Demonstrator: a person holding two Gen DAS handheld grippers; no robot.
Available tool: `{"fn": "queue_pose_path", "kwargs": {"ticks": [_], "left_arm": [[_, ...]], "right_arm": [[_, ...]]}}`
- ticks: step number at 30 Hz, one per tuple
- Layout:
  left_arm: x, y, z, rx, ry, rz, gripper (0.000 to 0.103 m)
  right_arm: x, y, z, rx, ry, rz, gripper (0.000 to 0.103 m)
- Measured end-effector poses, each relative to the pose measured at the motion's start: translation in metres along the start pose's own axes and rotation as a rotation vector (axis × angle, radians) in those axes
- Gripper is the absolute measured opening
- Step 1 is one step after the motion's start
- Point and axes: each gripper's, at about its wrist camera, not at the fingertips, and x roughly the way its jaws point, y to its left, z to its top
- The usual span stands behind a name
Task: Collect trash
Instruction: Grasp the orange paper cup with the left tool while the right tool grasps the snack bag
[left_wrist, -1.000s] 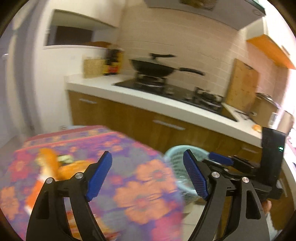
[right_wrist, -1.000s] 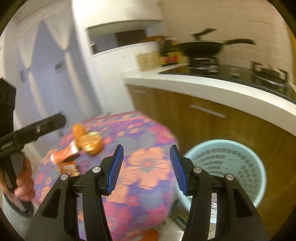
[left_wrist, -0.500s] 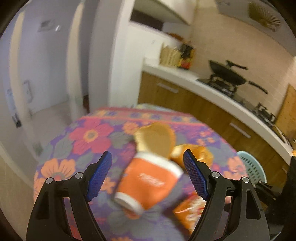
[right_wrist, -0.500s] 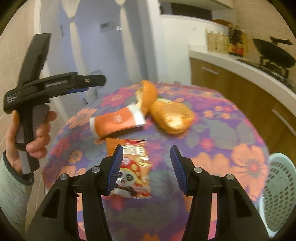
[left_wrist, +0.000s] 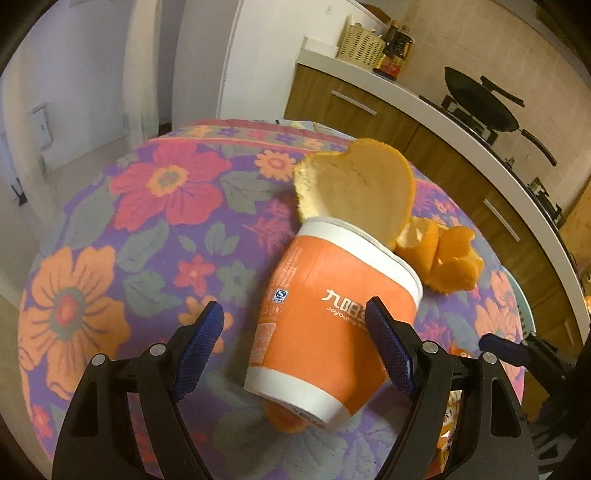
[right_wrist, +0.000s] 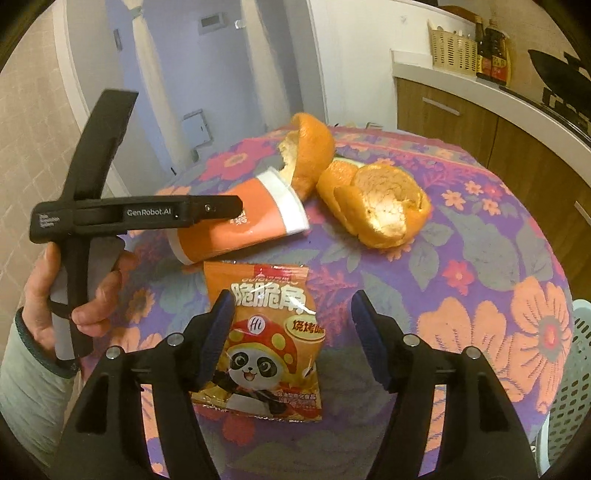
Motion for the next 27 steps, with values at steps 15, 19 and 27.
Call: {"fn": "queue_pose_path", "kwargs": {"ticks": [15,19,27], "left_arm": [[-0.004,-0.014,-0.020,-0.009,-0.012,-0.051,0.061],[-0.013,-0.013,-0.021,-0.028,-0.037,-0.067,0.053],[-0.026,-0.018,-0.026,-0.028,-0.066,-0.070,0.043]], "right_arm": [[0.011,0.002,-0.008,-0.010,0.102,0.042,0.068],[0.013,0.003,-0.011,-0.008,0.116,0.047,0.068],[0.005,0.012,-0.024,-0.026,0.097,0.096,0.034]]}}
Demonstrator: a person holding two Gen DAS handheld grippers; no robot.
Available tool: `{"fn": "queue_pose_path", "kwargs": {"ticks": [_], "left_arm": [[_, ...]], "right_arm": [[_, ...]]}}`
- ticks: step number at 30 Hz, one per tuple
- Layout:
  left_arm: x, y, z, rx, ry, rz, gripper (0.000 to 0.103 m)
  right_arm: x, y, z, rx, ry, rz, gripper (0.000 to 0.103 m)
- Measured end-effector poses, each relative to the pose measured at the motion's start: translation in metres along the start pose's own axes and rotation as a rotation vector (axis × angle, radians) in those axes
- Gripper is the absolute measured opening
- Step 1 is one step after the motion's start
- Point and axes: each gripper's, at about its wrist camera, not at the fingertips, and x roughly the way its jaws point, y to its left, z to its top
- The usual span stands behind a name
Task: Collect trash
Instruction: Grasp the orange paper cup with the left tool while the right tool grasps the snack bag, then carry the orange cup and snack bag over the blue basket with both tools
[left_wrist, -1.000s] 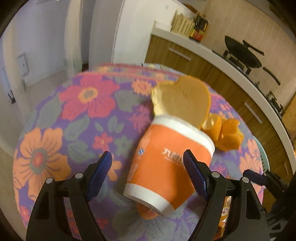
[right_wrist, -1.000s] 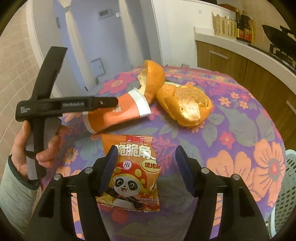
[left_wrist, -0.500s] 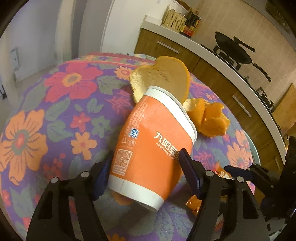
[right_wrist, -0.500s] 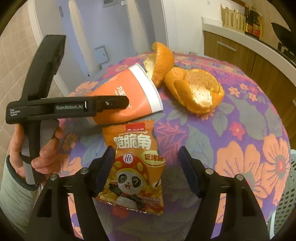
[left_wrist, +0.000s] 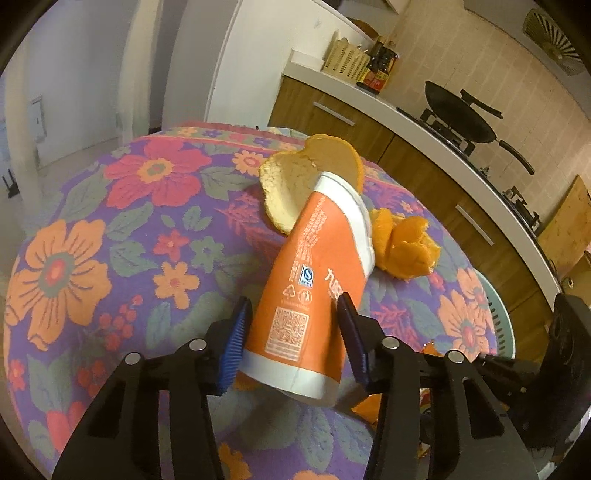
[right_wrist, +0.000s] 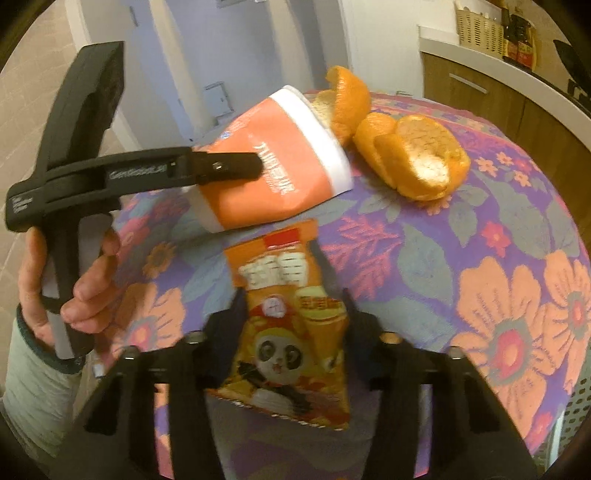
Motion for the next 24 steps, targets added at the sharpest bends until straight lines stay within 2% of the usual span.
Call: {"fn": "queue_pose_path", "kwargs": {"ticks": [3,6,10,15,20,22,24], "left_arm": [[-0.007,-0.005,-0.003,0.002,-0.014,0.006,0.039],[-0.014,-0.011,-0.004,0.008,-0.032,-0.003,0.039],[-0.023,-0.025,-0.006,0.035,-0.055,-0.028,0.039],[-0.035,-0.054,-0.004,0.095,-0.088,-0.081,0.039],[-0.039,-0.081,0.004,0.121,-0.101,-0.137,0.039],[-0.040,-0.094,0.008,0.132,-0.107,-0.180,0.039],[-0.038,-0.111,0.012,0.159,-0.106,-0.193,0.039]], "right_arm": [[-0.009,0.004,-0.008,-0.002,-0.020,0.027,0.021],[-0.022,0.008,-0.015,-0.028,-0.041,0.020,0.015],[-0.050,0.008,-0.023,-0.047,-0.111,-0.010,0.013],[-0.090,-0.013,-0.028,0.006,-0.196,-0.059,0.013],[-0.132,-0.048,-0.028,0.081,-0.288,-0.155,0.013],[-0.151,-0.064,-0.033,0.103,-0.318,-0.200,0.013],[-0.172,-0.082,-0.040,0.142,-0.353,-0.247,0.013]]}}
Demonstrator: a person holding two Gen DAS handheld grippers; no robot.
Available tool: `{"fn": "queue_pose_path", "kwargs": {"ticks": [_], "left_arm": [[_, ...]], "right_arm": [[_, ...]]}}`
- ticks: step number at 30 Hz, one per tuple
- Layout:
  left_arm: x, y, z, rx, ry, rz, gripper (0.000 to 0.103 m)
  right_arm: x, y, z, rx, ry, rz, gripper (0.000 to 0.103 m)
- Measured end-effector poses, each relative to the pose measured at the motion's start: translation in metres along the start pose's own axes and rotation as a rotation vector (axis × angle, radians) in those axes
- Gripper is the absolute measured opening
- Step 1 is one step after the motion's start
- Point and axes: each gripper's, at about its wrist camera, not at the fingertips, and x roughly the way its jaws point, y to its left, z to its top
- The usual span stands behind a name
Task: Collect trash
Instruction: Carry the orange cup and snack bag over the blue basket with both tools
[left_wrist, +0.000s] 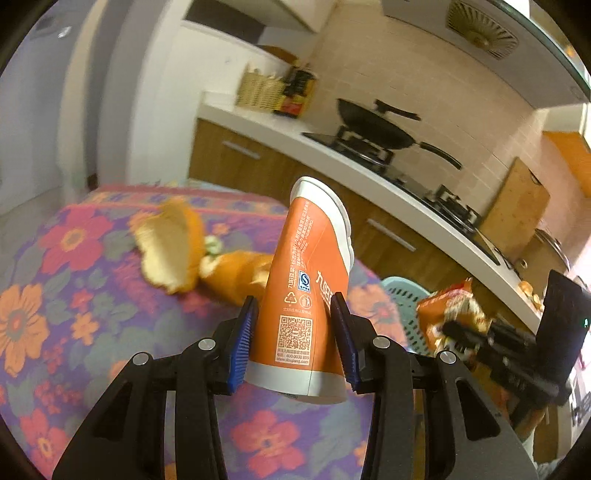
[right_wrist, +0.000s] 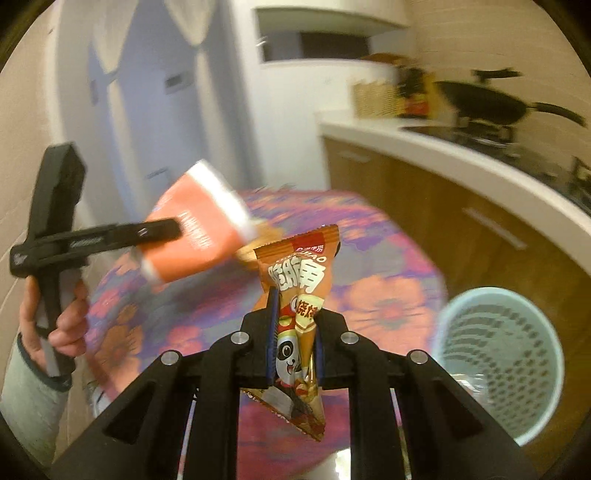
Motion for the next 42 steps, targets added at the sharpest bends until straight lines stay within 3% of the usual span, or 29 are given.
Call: {"fn": "queue_pose_path", "kwargs": {"ticks": [11,15,21,33,42], "left_arm": [[0.056,-0.107,0.011,0.156,0.062,-0.110,0.039],[0.098,-0.160,0.002,0.221,0.137,-0.157,0.039],[0.145,-0.209,-0.008,0.292,0.201,-0.199,0.039],[0.204,-0.233,-0.025,0.291,0.290,-0.206,0.039],[0.217,-0.245,-0.032,0.313,0.306,-0.185,0.039]], "right_arm": [[-0.051,-0.097,-0.008,0.150,-0.098,-0.213,0.013],[-0.062,-0.132,-0.019,0.226,-0.107,-0.275,0.013],[-0.064,-0.177,-0.042,0.324,-0.072,-0.353,0.013],[-0.033,-0.227,-0.077,0.468,0.043,-0.413,0.013],[-0.026,-0.238,-0.081,0.518,0.091,-0.426,0.015]]}}
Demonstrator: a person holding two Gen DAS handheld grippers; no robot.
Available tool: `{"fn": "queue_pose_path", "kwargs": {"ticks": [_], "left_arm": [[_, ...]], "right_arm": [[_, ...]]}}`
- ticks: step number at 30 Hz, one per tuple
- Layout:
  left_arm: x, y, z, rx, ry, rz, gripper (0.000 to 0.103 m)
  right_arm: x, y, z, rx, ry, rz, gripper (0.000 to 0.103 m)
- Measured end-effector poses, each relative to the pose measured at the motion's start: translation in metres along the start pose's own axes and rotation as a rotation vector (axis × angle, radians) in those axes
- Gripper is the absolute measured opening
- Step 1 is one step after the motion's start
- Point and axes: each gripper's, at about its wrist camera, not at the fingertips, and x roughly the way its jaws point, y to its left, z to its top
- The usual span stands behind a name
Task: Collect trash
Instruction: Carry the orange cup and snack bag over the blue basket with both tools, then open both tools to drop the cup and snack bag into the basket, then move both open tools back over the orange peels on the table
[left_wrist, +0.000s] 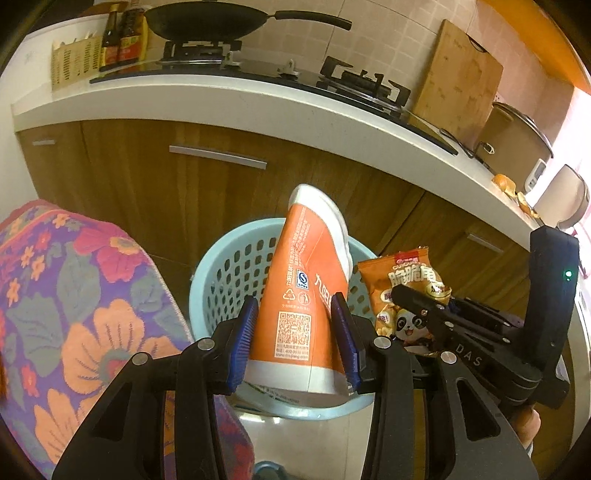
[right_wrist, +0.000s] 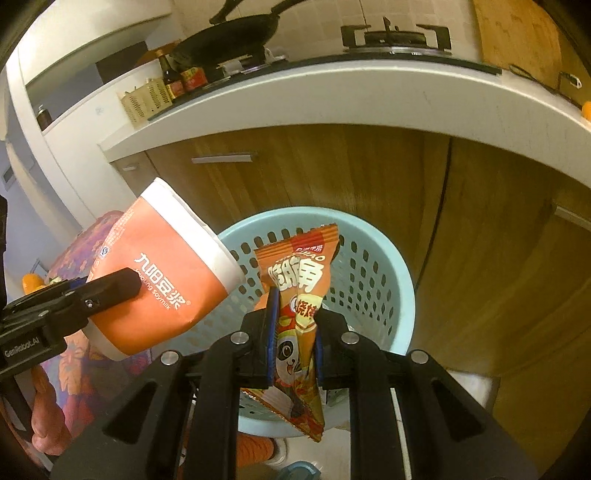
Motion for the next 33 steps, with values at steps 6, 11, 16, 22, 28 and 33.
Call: {"fn": "queue_pose_path", "kwargs": {"ticks": [6,11,16,22,28,33], "left_arm": [[0.002,-0.001,0.004,-0.001,0.001,-0.004,0.026],[0.007,0.003,0.003,-0.012,0.010,-0.012,0.026],[-0.002,0.005,0.000,-0.007,0.002,-0.012,0.029],[-0.041,0.013,-0.002,-0.001,-0.074,0.015,0.049],[-0.110,0.035,-0.004,-0.002,-0.204,0.092,0.057],[-0.171,0.073,-0.008,-0.041,-0.295,0.161,0.060]], "right_arm": [[0.008,-0.001,0.001,0.016,0.029,-0.017,0.028],[0.004,-0.002,0.002,0.019,0.011,-0.030,0.050],[0.000,-0.005,0.001,0.037,0.011,-0.009,0.050],[-0.009,0.009,0.001,0.012,-0.012,0.032,0.050],[-0.027,0.048,0.005,-0.067,-0.073,0.116,0.050],[-0.038,0.098,0.007,-0.167,-0.109,0.192,0.050]]}}
